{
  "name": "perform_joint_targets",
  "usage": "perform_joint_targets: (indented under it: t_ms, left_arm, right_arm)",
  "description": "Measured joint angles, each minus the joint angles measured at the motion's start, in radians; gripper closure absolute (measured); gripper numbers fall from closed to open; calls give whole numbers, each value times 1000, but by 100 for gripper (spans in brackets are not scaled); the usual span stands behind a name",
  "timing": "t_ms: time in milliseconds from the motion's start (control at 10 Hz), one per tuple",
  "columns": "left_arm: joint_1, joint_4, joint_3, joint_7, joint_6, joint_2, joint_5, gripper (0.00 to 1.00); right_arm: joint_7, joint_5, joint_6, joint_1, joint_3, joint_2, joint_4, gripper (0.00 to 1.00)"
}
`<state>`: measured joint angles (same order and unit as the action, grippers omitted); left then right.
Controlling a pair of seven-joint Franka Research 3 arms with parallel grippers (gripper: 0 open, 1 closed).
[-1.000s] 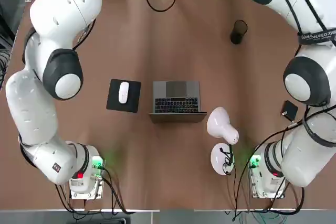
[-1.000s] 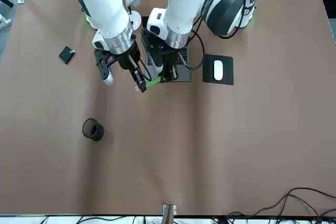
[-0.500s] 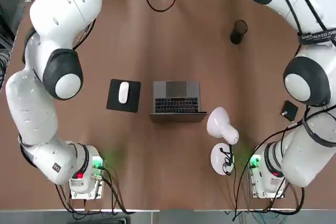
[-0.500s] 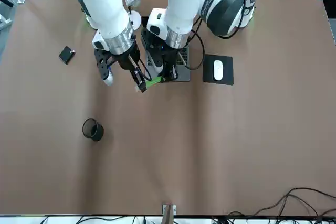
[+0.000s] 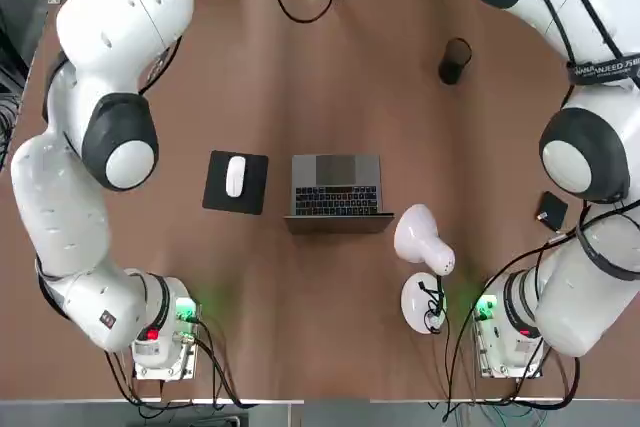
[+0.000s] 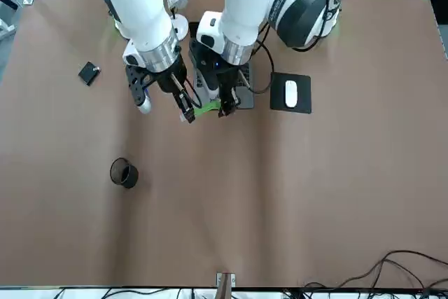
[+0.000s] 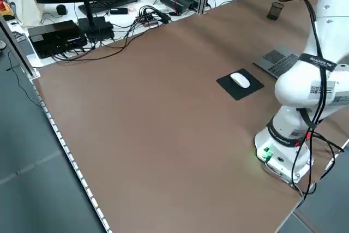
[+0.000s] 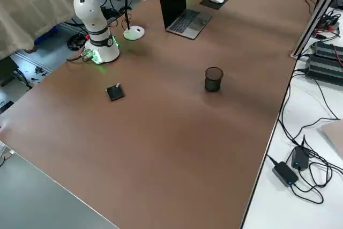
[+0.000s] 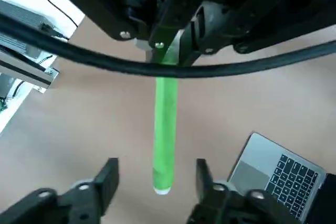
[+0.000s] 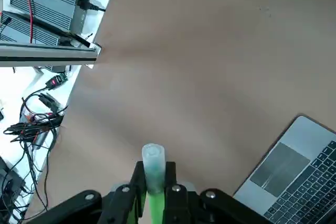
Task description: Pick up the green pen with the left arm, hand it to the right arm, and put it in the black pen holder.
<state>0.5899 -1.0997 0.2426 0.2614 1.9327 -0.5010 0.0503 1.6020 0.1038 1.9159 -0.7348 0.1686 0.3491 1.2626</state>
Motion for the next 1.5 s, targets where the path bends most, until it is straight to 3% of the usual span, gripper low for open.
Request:
perform_joint_targets:
  t_ms: [200,500,1100,1300,1500]
  left_arm:
    - [-5,5,-10,-7,-12,11,2,1]
    - [-95,9,-23,-34,-174,63,3,0]
    - [-320,12,-22,-206,-552,195,24,0]
    - [-447,10,-20,-230,-620,215,-26,0]
    - [-557,-6,-19,-232,-621,231,-62,0]
  right_arm:
    - [-41,0,-5,7,4,0,0,82]
    - [-239,6,-30,65,11,0,0,82]
    - [-1037,72,-72,314,17,6,20,82]
    - [-1311,73,12,363,17,12,71,82]
    - [-1518,73,178,387,17,23,184,82]
